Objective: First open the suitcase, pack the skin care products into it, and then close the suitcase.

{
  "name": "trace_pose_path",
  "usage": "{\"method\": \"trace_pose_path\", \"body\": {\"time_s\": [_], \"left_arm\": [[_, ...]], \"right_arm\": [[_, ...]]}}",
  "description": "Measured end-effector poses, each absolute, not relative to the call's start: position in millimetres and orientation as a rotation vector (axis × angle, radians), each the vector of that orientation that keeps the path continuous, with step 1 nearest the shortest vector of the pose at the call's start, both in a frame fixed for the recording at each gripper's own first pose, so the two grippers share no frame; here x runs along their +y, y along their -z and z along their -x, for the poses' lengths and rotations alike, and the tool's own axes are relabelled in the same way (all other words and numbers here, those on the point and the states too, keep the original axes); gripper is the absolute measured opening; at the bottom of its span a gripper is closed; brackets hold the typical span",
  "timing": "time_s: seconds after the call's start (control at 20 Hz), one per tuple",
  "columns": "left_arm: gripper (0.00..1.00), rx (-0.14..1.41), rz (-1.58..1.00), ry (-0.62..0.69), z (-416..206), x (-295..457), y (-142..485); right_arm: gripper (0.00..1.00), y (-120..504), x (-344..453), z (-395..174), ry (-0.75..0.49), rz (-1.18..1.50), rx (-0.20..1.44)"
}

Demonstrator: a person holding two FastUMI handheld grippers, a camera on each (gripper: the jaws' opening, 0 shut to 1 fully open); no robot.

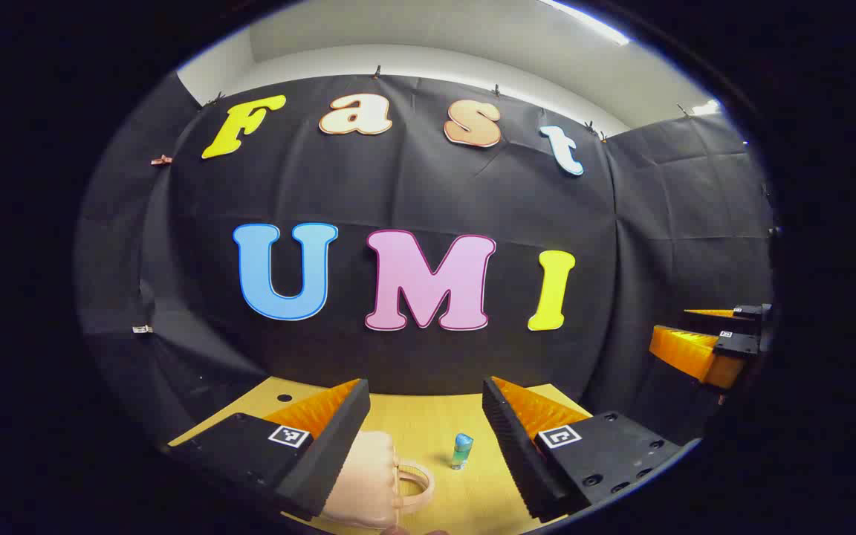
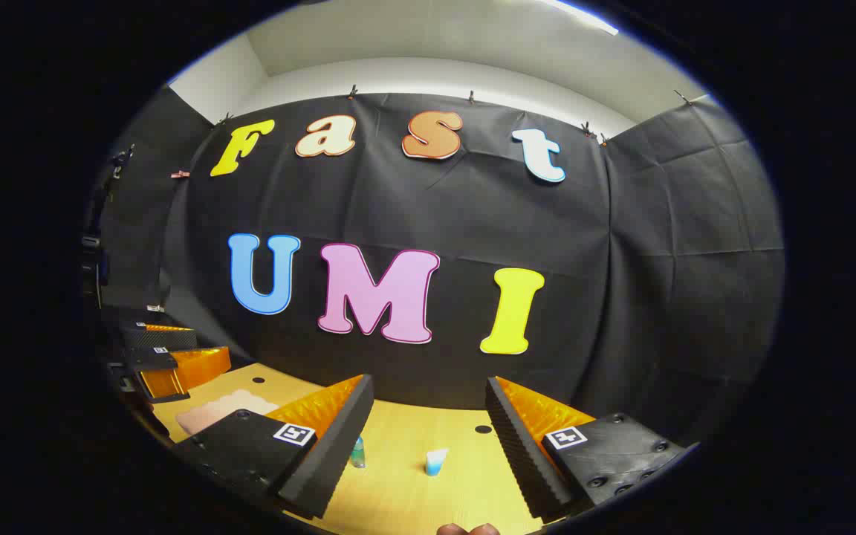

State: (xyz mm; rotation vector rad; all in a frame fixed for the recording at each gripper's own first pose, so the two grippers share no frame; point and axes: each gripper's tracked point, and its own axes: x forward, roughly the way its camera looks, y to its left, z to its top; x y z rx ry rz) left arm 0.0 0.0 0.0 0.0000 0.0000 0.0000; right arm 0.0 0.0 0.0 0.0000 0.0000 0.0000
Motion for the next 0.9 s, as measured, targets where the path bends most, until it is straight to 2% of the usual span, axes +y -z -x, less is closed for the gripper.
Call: {"method": "trace_pose_path", "body": {"time_s": [0.35, 0.9], "left_arm": [[0.96, 0.02, -0.008, 0.044, -4.6, -24.4, 8.3], [0.96, 0.044, -0.03, 0.05, -3.7, -31.5, 14.6]], "right_arm": [[0.98, 0.0, 0.0, 0.0, 0.0, 0.0, 0.0], [0.94, -0.6, 0.4, 0.4, 0.005, -0.001, -0.006]]}}
